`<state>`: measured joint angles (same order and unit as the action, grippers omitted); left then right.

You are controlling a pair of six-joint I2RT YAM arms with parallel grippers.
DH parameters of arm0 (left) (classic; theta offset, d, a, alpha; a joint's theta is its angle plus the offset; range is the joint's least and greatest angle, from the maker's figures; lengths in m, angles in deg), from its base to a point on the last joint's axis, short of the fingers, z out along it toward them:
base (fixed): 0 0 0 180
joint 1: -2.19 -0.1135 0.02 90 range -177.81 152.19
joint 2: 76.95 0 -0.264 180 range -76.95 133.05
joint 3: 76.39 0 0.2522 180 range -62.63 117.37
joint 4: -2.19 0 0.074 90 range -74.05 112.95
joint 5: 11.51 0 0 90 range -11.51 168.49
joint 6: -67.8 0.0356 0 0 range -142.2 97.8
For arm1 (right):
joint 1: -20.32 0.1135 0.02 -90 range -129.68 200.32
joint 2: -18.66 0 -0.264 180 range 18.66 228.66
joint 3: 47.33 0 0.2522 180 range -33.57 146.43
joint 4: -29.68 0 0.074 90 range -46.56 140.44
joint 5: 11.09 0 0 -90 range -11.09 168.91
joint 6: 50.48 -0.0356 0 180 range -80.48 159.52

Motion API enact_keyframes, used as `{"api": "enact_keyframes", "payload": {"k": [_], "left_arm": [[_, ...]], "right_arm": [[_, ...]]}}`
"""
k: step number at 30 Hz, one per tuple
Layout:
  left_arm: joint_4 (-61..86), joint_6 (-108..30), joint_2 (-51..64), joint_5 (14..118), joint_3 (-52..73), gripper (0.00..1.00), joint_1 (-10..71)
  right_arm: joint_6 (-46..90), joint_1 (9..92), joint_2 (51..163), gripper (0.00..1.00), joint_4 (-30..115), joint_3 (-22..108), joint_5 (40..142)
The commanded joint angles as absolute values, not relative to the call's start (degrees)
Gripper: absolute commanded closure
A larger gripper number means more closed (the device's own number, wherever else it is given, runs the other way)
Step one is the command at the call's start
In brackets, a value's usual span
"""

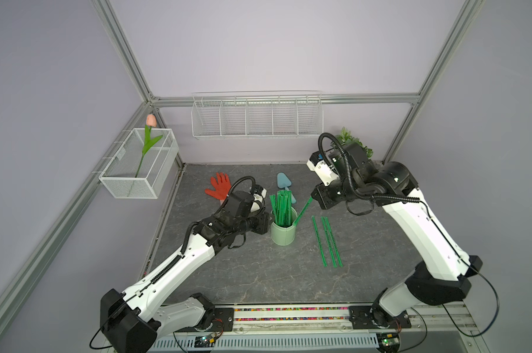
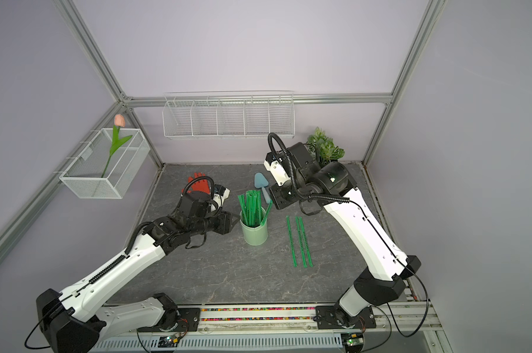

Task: Take the straws out of the storage container
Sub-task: Place the straw at the center of the board.

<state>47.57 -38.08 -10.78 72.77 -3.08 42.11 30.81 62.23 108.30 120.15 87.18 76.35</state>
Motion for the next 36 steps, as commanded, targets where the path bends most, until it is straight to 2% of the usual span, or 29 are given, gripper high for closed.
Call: {"api": "enact_keyframes", "payload": {"k": [1,7,15,23,36], "left_arm": [[47.33,-38.40,-10.91,72.24,-1.80,0.47,42.20],[47.42,-38.47,-10.86,72.21,-1.80,0.47,42.25],[47.33,-38.55,-10.88,71.87,-1.80,0.47,42.27],[47.24,-38.55,-11.14,71.53,-1.80,0.47,42.27],[47.17,-38.52,-10.76,71.28,-1.80,0.47,42.27]], "right_arm": [[31.30,61.08,104.00,0.90,124.62,86.89,74.07],[29.75,58.64,98.84,0.90,126.58,82.69,73.11],[28.61,49.65,99.60,0.90,134.23,74.00,73.30],[31.14,41.77,106.93,0.90,136.86,65.64,74.60],[33.69,37.16,120.97,0.89,136.58,67.10,74.99]]}}
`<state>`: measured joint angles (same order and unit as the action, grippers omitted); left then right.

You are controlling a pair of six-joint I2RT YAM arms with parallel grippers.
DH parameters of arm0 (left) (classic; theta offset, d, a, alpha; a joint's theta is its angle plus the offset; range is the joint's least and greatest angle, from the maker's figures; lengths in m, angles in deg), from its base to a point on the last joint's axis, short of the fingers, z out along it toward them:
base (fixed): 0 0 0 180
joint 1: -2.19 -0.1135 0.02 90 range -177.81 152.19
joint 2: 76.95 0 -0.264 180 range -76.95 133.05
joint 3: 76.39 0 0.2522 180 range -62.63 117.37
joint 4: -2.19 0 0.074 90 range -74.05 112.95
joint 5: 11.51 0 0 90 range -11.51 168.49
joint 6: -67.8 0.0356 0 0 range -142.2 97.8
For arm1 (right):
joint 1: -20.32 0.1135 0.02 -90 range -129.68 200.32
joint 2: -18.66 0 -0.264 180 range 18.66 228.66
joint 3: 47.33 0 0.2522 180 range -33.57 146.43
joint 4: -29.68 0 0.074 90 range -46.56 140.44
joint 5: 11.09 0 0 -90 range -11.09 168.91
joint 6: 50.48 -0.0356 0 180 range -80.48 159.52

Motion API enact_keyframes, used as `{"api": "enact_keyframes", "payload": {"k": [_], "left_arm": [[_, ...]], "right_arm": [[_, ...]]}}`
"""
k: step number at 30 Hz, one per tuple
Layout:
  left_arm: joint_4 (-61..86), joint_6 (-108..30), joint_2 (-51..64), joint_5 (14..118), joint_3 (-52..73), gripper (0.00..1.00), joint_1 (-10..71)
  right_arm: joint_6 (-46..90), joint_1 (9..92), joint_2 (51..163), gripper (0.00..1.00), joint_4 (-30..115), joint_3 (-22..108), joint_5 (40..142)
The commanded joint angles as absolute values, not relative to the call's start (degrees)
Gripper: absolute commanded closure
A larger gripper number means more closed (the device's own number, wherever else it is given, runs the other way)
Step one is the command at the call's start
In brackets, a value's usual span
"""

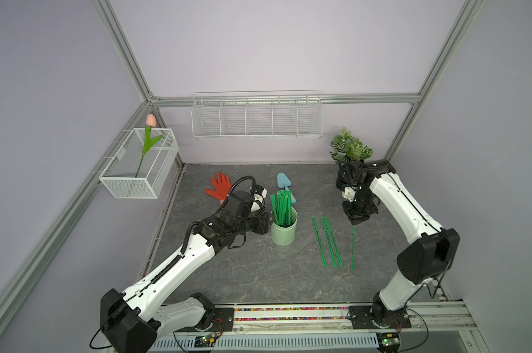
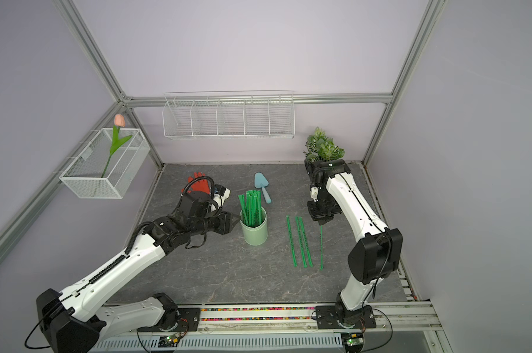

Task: Take the straws out of the storage container
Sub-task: Place the straw at the center of the board.

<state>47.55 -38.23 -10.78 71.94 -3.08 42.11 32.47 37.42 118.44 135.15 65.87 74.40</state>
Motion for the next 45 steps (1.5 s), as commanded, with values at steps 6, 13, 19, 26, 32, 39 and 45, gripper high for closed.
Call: {"api": "enact_keyframes", "payload": {"k": [6,13,19,26,32,39,45], "left_arm": [[47.21,-38.52,-10.35,71.17,-1.80,0.47,42.26],[47.24,-38.48,-9.89,71.15,-1.80,0.47,42.27],[47.33,-38.43,-9.53,71.21,-1.80,0.47,42.27],[47.42,-38.39,-8.83,71.02,-1.80,0.47,42.27],[47.42,-38.32,-8.69,71.11,-1.72,0.47,42.27],[47.51,-38.31,-8.48,70.98,-1.72,0.47,42.27],[47.52,-38.39,-8.35,70.86,-1.71,0.47,42.27]], "right_arm": [[34.25,37.11,126.47,0.89,135.02,70.12,76.36],[35.75,36.72,133.96,0.89,136.71,77.08,75.05],[36.53,35.64,139.81,0.89,137.76,81.07,74.17],[37.23,34.75,143.49,0.89,136.25,80.81,74.89],[37.84,33.99,146.28,0.88,134.80,80.98,76.32],[38.64,32.99,150.69,0.86,134.33,83.08,77.48],[39.51,32.40,155.51,0.85,135.28,87.68,78.12]]}}
